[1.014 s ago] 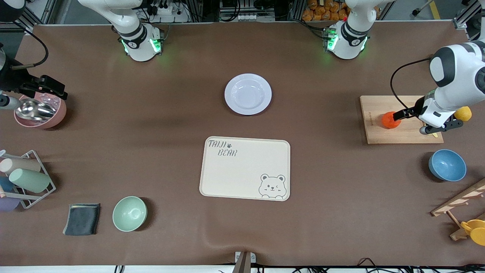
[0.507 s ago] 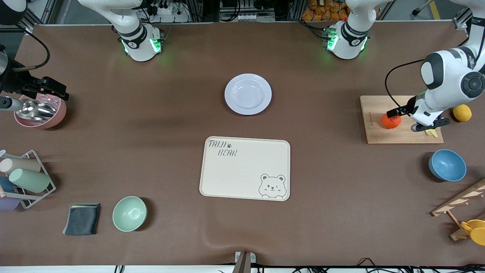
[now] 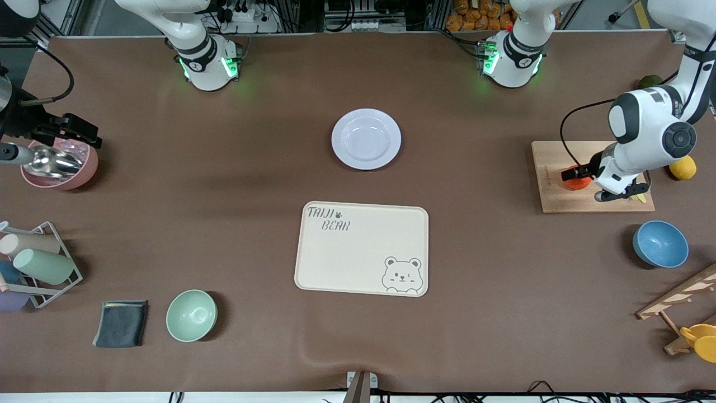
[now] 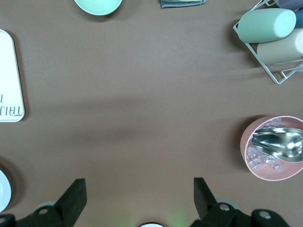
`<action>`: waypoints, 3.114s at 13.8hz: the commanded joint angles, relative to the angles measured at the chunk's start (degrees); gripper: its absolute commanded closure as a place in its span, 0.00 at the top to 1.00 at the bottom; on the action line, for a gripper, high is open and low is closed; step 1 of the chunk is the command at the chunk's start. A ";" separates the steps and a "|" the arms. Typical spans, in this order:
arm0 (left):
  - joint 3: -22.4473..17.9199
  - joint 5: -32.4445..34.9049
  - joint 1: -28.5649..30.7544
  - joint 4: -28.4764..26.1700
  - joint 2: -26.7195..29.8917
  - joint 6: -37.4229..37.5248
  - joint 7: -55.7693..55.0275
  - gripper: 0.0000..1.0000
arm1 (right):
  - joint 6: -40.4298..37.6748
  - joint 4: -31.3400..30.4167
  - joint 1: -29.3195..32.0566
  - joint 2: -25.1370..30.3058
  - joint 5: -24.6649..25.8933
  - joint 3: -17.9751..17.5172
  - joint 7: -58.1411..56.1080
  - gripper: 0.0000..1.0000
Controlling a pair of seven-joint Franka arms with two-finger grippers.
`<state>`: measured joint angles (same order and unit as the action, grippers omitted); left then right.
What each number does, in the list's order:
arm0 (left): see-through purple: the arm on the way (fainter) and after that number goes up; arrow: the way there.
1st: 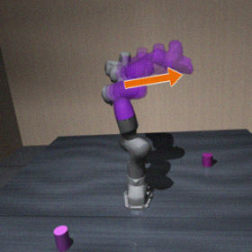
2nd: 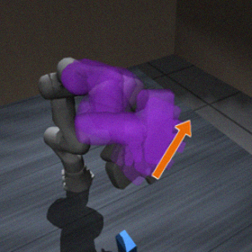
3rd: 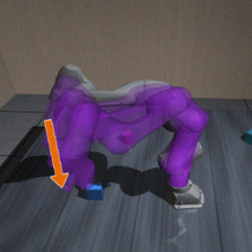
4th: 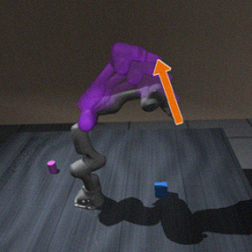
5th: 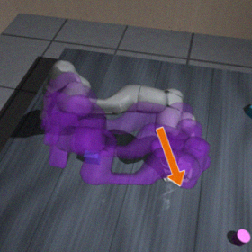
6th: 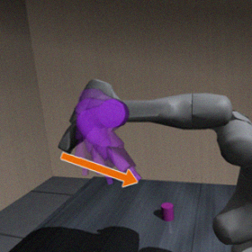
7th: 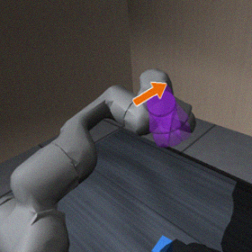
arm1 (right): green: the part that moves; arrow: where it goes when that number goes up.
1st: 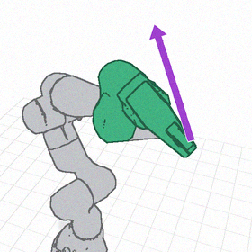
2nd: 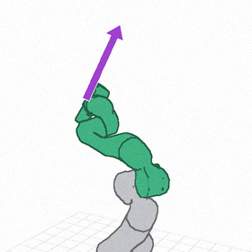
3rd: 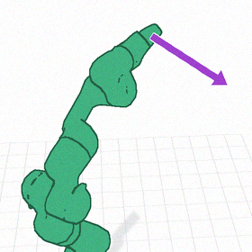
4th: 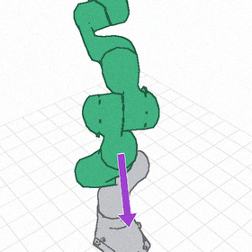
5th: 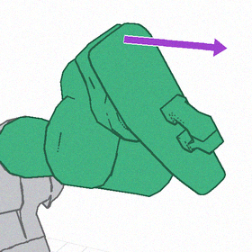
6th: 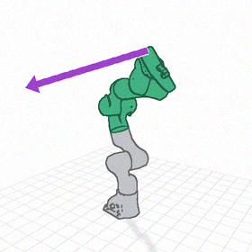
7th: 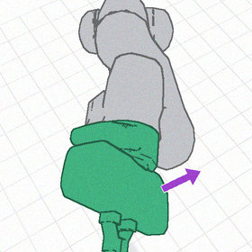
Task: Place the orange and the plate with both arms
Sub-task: 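Lower the left gripper and grasp the orange, then lift the orange with the left gripper and carry it over the plate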
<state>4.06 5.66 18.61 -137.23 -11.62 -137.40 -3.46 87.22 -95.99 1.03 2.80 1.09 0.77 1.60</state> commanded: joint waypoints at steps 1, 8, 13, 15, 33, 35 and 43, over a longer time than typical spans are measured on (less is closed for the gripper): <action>0.33 1.46 1.43 0.12 -1.92 -2.44 0.38 1.00 | -0.21 -0.34 0.03 0.36 -0.56 0.11 0.43 1.00; 0.33 1.46 1.26 0.48 -2.88 -2.44 0.56 0.59 | -0.21 -0.34 0.03 0.28 -0.56 0.11 0.43 1.00; 0.33 1.37 1.17 0.56 -3.32 -2.61 0.56 0.35 | -0.12 -0.51 0.03 0.28 -0.56 0.11 0.43 1.00; 0.33 1.37 1.17 0.91 -3.94 -2.61 0.56 0.07 | -0.12 -0.51 0.03 0.19 -0.56 0.11 0.43 1.00; 25.96 -5.31 -0.06 27.18 -2.71 29.81 -24.87 0.00 | 0.23 -0.51 0.20 -3.14 -5.03 0.11 0.42 1.00; 30.72 -6.62 -3.21 28.59 -3.93 30.78 -36.04 0.00 | 0.93 -0.51 -0.06 -5.16 -8.10 0.11 0.34 1.00; 31.62 -15.24 -25.08 31.15 -11.74 23.95 -61.10 0.00 | 4.54 -0.34 -4.98 -8.95 -9.96 -0.06 0.60 1.00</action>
<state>36.18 -8.94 -1.88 -107.65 -19.85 -111.36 -58.36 92.03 -97.08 -3.47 -6.21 -8.14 0.52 1.65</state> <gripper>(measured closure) 0.273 0.000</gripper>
